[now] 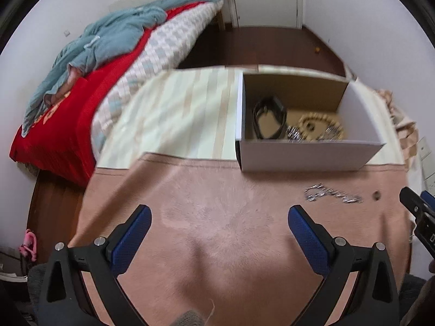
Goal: Organize jewelry
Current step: 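Withdraw both tools from the box back over the table, then grasp the thin silver necklace with the left tool while the right tool grasps the second black ring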
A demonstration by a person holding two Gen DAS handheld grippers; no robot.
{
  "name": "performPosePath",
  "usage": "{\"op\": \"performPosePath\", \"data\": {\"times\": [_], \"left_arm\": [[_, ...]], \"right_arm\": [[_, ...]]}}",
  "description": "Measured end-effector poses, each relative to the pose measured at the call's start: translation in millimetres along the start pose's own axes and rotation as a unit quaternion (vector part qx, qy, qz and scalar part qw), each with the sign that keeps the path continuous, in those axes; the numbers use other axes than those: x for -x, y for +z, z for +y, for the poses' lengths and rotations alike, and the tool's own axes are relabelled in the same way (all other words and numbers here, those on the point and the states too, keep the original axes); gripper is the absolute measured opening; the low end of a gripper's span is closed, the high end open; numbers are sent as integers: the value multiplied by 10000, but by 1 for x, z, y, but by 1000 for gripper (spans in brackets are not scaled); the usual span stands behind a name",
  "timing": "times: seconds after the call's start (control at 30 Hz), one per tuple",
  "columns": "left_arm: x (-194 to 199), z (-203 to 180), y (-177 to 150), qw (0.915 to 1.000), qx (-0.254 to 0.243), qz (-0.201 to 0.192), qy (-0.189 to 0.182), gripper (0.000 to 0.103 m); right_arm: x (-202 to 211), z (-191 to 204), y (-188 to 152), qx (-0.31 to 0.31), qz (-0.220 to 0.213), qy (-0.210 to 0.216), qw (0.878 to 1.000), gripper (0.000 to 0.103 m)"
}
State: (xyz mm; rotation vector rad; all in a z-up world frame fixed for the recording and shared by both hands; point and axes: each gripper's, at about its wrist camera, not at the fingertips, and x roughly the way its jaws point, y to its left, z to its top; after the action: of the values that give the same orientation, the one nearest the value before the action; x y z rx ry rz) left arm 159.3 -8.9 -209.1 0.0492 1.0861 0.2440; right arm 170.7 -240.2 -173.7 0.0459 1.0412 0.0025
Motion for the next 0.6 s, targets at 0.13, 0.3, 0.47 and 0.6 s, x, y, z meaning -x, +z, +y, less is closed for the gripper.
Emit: {"op": "performPosePath", "data": {"times": [0.13,0.3,0.47,0.6], "left_arm": [[-21,-4,0,9998,-63,158,53,103],[-34,-6,0,9995,-147,244,100,103],[-38,-10,0,9994,-202,256,66,103],[-37,-17,1,9994,-263,236,-57,103]], "right_arm": [[-36,1,-4,65,146,38,9999,59],[-55,13,-9,354,136,-74,9993,52],[-52,27,-16,720,-49,-299,9969,13],[-46,15,-19,440,-54,-199,9988,13]]}}
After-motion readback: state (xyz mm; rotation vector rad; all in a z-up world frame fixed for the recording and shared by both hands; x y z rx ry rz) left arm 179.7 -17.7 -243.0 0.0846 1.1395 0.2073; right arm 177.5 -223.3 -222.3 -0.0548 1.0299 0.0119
